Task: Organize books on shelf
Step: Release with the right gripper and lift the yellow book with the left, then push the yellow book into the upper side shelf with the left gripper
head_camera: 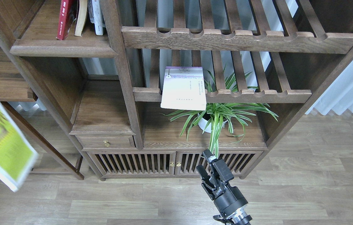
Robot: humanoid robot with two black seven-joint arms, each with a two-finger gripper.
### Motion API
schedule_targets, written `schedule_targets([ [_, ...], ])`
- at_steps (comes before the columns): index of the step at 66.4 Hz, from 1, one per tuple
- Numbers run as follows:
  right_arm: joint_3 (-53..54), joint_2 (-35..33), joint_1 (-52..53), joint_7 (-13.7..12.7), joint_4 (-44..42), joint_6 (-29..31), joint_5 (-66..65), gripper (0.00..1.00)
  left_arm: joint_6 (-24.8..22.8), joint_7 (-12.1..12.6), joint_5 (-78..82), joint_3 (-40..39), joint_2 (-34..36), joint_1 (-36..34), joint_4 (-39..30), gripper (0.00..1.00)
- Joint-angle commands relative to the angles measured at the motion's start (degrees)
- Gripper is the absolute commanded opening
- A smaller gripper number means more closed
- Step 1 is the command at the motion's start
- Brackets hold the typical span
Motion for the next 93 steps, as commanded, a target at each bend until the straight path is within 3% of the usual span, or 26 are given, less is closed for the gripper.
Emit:
schedule_targets([
  [1, 0.02, 0.00, 0.47, 0.00, -0.05, 0.00, 0.03, 1.00, 0.00, -0.20, -5.87, -3.53, 5.55, -0.96, 0.04, 0.03],
  [8, 0.11, 0.00, 0.56, 0.00, -0.05, 0.00, 0.03, 1.00, 0.00, -0.20, -7.46, -5.30, 6.96, -3.95, 0.13, 0.03],
  [14, 0.90, 0.00, 0.56, 0.00, -0.05, 0.00, 0.03, 1.00, 0.00, -0.29, -7.90, -5.12, 7.23, -11.76, 0.13, 0.03],
  [26, 1.69, 0.00, 0.56, 0.00, 0.04, 0.00, 0.03, 1.00, 0.00, -0.20, -7.81, -4.95, 7.14, -20.30, 0.04, 0.03],
  [47, 1.78, 0.00, 0.56, -0.09, 0.04, 0.00, -0.05, 1.00, 0.00, 0.68, -7.81, -5.56, 5.21, -27.07, -1.19, 0.03],
  [55, 1.86, 0.00, 0.56, -0.09, 0.04, 0.00, -0.49, 1.00, 0.00, 3.40, -7.37, -5.56, -1.64, -31.99, -1.28, 0.03],
  [60, 1.86, 0.00, 0.56, 0.00, 0.04, 0.00, -0.76, 1.00, 0.00, 6.56, -7.29, -5.04, -12.24, -40.05, -1.02, 0.03],
  [73, 3.18, 0.00, 0.47, -0.09, 0.39, 0.00, -0.76, 1.00, 0.00, 7.01, -3.87, -2.75, -24.66, -48.51, 0.56, 0.03],
  [93, 3.97, 0.00, 0.03, 0.00, 0.74, 0.00, -0.76, 1.00, 0.00, 10.70, 5.90, -2.04, -31.18, -55.11, 11.11, 0.03],
])
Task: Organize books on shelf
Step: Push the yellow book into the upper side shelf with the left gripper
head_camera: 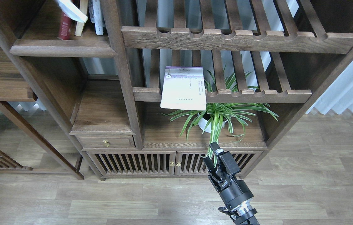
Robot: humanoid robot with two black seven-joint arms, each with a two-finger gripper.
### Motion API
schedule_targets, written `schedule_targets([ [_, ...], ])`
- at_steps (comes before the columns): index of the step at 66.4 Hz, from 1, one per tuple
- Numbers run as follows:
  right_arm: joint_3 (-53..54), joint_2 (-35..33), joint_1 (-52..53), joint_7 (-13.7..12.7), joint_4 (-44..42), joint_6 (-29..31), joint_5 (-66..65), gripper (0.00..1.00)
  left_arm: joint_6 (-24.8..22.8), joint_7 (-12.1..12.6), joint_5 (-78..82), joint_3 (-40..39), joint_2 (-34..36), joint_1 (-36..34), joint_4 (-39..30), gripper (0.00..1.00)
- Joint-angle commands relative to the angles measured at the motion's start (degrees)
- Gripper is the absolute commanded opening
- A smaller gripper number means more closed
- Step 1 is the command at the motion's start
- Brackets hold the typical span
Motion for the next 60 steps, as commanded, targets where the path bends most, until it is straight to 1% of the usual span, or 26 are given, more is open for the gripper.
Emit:
schedule_targets([
  [1, 0.03, 0.00, -0.04, 0.03, 0.03, 0.00, 0.00, 1.00, 0.04, 1.64, 3.30, 0.02, -0.92, -1.55, 4.15, 0.03],
  [11, -0.14, 0.00, -0.04, 0.03, 0.03, 0.00, 0.09, 1.00, 0.04, 3.39, 7.51, -0.33, -0.92, -1.99, 8.45, 0.04],
  [14, -0.14, 0.00, -0.04, 0.03, 0.03, 0.00, 0.09, 1.00, 0.04, 3.48, 8.48, -0.33, -0.92, -2.43, 9.51, 0.04],
  [17, -0.14, 0.00, -0.04, -0.06, 0.03, 0.00, 0.09, 1.00, 0.04, 3.57, 11.29, -0.33, -1.27, -4.36, 13.29, 0.04],
  [19, -0.14, 0.00, 0.05, 0.03, 0.03, 0.00, 0.09, 1.00, 0.04, 3.48, 11.74, -0.42, -1.53, -4.72, 14.08, 0.04],
  [22, -0.23, 0.00, -0.04, 0.03, 0.03, 0.00, 0.09, 1.00, 0.04, 3.40, 12.79, -0.77, -3.11, -5.68, 15.75, 0.04],
  [28, -0.23, 0.00, -0.04, 0.03, 0.03, 0.00, 0.09, 1.00, 0.04, 2.96, 15.86, -1.30, -8.38, -7.62, 19.97, 0.04],
  [32, -0.23, 0.00, 0.05, 0.03, 0.03, 0.00, 0.09, 1.00, 0.04, 2.69, 17.71, -2.00, -10.31, -8.06, 22.08, 0.03],
  [38, -0.23, 0.00, -0.04, 0.03, 0.11, 0.00, 0.18, 1.00, 0.04, 2.60, 20.70, -3.67, -12.25, -7.97, 24.37, 0.03],
  [47, -0.14, 0.00, -0.04, 0.03, 0.11, 0.00, 0.18, 1.00, 0.04, 1.73, 24.48, -5.69, -18.31, -7.97, 27.97, 0.03],
  [55, -0.05, 0.00, -0.04, 0.03, 0.20, 0.00, 0.18, 1.00, 0.04, 1.55, 27.73, -6.83, -23.15, -8.06, 30.61, 0.03],
  [60, -0.05, 0.00, -0.04, 0.03, 0.29, 0.00, 0.18, 1.00, 0.04, 1.55, 28.79, -7.27, -24.91, -8.06, 32.36, 0.03],
])
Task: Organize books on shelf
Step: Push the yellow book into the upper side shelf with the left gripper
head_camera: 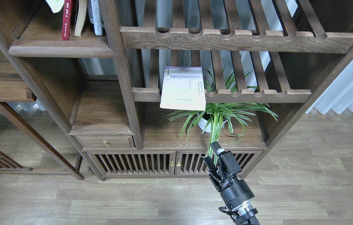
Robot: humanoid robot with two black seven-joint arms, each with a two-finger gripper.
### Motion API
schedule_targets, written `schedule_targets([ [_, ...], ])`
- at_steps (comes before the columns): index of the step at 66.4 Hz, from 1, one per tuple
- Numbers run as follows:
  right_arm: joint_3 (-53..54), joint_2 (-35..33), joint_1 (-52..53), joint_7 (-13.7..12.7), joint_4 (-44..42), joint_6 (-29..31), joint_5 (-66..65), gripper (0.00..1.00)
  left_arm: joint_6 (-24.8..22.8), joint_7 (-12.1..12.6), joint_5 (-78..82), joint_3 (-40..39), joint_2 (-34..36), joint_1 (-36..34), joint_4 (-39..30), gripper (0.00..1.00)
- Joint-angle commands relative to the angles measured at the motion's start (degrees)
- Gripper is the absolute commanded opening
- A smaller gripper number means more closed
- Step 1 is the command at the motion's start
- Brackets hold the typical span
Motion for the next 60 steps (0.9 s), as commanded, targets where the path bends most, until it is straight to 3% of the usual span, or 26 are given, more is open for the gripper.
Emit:
schedule_targets([
  [1, 0.03, 0.00, 0.00, 0.02, 0.17, 0.00, 0.00, 1.00, -0.01, -0.16, 2.42, -0.78, -3.62, 0.01, 2.89, 0.03],
  [26, 0.03, 0.00, 0.00, 0.02, 0.26, 0.00, 0.00, 1.00, -0.01, -1.13, 3.83, -1.13, -5.73, -0.26, 5.26, 0.02],
  [41, 0.03, 0.00, -0.09, 0.02, 0.35, 0.00, 0.00, 1.00, -0.01, -3.50, 4.27, -1.13, -5.91, 0.18, 5.44, 0.05],
  [47, 0.12, 0.00, -0.09, 0.02, 0.35, 0.00, 0.00, 1.00, -0.01, -4.91, 4.27, -1.13, -6.70, 0.36, 6.58, 0.16],
  [51, 0.12, 0.00, -0.09, 0.02, 0.35, 0.00, 0.00, 1.00, -0.01, -5.87, 4.27, -1.13, -8.01, 0.45, 7.90, 0.36],
  [60, 0.03, 0.00, -0.09, 0.02, 0.43, 0.00, 0.00, 1.00, -0.01, -7.90, 4.27, -1.13, -8.54, 0.53, 9.13, 0.49],
])
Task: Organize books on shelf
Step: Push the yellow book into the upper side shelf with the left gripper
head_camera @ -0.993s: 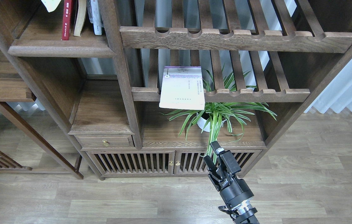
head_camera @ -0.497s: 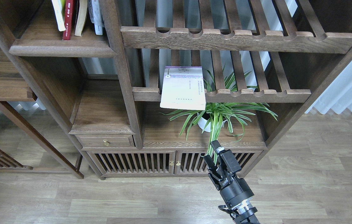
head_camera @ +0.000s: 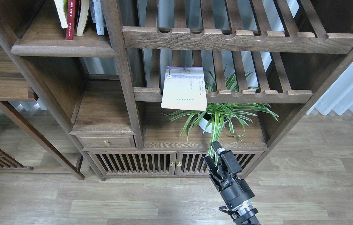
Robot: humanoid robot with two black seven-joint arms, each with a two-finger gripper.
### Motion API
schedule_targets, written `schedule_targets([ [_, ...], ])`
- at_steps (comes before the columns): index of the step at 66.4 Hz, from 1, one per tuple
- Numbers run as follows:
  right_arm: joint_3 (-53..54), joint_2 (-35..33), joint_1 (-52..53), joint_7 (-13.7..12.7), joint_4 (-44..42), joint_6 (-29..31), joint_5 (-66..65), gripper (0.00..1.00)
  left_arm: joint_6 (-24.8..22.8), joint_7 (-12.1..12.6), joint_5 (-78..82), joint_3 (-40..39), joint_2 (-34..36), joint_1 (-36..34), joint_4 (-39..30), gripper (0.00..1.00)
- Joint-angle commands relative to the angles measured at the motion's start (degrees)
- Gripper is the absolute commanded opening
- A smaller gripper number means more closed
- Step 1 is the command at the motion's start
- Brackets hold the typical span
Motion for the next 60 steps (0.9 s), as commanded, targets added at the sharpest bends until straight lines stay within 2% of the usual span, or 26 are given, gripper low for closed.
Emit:
schedule_targets([
  [1, 0.03, 0.00, 0.00, 0.00, 0.08, 0.00, -0.01, 1.00, 0.00, -1.74, -0.08, 0.00, -0.27, 0.03, 0.65, 0.50],
  [24, 0.03, 0.00, 0.00, 0.00, 0.08, 0.00, -0.01, 1.00, 0.00, -5.52, -0.17, 0.00, -0.71, 0.03, 0.65, 0.66],
  [30, 0.03, 0.00, -0.08, 0.00, 0.17, 0.00, -0.01, 1.00, 0.00, -6.84, -0.87, -0.09, -0.71, 0.30, 0.47, 0.73],
  [38, 0.11, 0.00, -0.17, 0.00, 0.87, 0.00, -0.01, 1.00, 0.00, -7.02, -2.19, -0.70, 0.08, 2.05, -0.58, 0.78],
  [44, 0.11, 0.00, -0.17, 0.00, 1.05, 0.00, -0.01, 1.00, 0.00, -6.41, -4.30, -1.58, 1.39, 4.25, -2.95, 0.79],
  [45, 0.11, 0.00, -0.17, 0.00, 1.05, 0.00, -0.01, 1.00, 0.00, -6.23, -6.48, -1.67, 3.05, 6.08, -5.13, 0.80],
  [60, -0.32, 0.00, -0.17, 0.00, 1.05, 0.00, 0.08, 1.00, 0.00, -6.05, -14.14, -1.50, 10.27, 13.65, -15.34, 0.81],
])
